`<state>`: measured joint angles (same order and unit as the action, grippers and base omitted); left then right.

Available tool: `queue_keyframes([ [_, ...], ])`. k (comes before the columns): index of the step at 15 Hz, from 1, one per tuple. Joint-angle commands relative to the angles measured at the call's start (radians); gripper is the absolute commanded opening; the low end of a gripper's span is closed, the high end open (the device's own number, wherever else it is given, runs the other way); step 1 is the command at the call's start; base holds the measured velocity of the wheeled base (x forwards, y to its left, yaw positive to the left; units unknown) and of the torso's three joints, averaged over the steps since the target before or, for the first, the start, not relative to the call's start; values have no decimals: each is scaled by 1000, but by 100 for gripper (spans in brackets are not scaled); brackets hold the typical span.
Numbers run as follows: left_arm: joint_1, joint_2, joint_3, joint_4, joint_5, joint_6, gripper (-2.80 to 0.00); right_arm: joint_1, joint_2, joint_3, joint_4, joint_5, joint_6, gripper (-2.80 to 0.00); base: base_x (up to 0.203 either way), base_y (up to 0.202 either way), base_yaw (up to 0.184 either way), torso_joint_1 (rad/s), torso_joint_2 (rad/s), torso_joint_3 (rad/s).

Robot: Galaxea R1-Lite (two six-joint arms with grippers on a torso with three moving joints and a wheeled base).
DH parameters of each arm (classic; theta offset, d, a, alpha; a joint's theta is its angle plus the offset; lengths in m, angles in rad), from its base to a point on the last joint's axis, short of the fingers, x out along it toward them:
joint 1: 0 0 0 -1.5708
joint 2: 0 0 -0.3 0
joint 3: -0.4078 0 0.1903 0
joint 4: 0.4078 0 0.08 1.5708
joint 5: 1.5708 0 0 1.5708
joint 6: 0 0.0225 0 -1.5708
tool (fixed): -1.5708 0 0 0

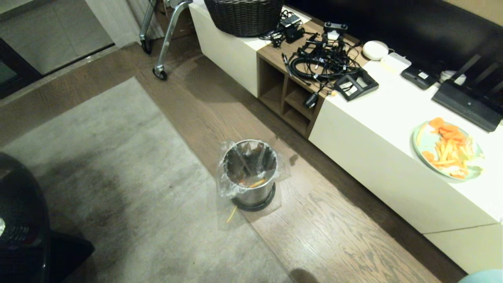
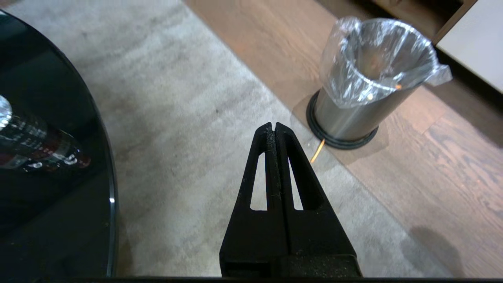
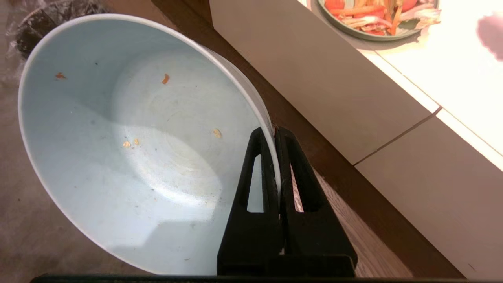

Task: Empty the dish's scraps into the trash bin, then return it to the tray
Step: Put the bowl back to the table

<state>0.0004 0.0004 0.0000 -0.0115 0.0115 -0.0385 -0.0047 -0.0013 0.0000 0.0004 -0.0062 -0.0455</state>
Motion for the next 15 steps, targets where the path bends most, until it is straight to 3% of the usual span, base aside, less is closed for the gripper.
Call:
queue_keyframes([
  [1, 1, 0, 0, -2, 1, -1, -280, 0, 1, 0, 0, 0, 0, -280, 0, 0, 0, 7, 2, 203],
  [15, 0, 0, 0, -1, 1, -1, -280, 0, 1, 0, 0, 0, 0, -280, 0, 0, 0, -1, 3, 202],
])
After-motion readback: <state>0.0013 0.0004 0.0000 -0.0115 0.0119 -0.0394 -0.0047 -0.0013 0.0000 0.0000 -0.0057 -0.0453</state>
